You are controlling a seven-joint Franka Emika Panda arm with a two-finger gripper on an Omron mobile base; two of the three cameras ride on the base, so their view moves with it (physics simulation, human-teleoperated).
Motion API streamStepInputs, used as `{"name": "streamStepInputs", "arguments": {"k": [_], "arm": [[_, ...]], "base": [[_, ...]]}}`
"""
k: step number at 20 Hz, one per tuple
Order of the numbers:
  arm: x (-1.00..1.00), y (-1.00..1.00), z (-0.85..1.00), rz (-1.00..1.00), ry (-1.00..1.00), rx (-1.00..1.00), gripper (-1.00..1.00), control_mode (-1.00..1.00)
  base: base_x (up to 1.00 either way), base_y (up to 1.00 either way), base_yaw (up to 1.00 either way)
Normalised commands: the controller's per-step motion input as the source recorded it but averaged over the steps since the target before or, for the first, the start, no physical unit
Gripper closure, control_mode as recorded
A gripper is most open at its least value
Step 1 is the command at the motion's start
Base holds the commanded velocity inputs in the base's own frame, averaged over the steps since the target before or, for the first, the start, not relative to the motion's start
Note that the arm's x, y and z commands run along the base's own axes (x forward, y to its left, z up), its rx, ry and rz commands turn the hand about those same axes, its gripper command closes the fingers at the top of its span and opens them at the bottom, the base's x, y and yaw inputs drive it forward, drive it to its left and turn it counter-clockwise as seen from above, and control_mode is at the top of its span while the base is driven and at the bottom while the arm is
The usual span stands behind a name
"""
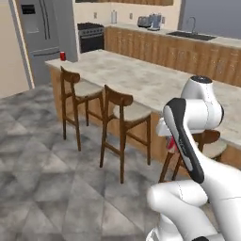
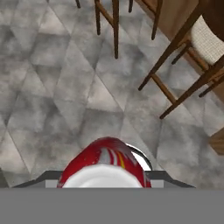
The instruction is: Four empty soda cans are scattered around the kitchen. Gather all the cans and cluster them next to the stove for recycling.
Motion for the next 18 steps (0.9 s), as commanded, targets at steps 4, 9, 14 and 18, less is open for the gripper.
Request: {"name": "streamStepInputs", "arguments": {"k": [4, 9, 14, 18], "arm": [[0.00, 0.00, 0.00, 0.00, 0.00, 0.00, 1.00, 1.00], [0.00, 0.00, 0.00, 0.00, 0.00, 0.00, 1.00, 1.00], [0.00, 0.00, 0.00, 0.00, 0.00, 0.00, 1.00, 1.00], [0.00, 0.00, 0.00, 0.00, 0.00, 0.00, 1.00, 1.00]], "base": [[0.25, 0.52, 0.77], [0.60, 0.52, 0.64], [1.00, 0.22, 0.40], [1.00, 0.09, 0.37]]}}
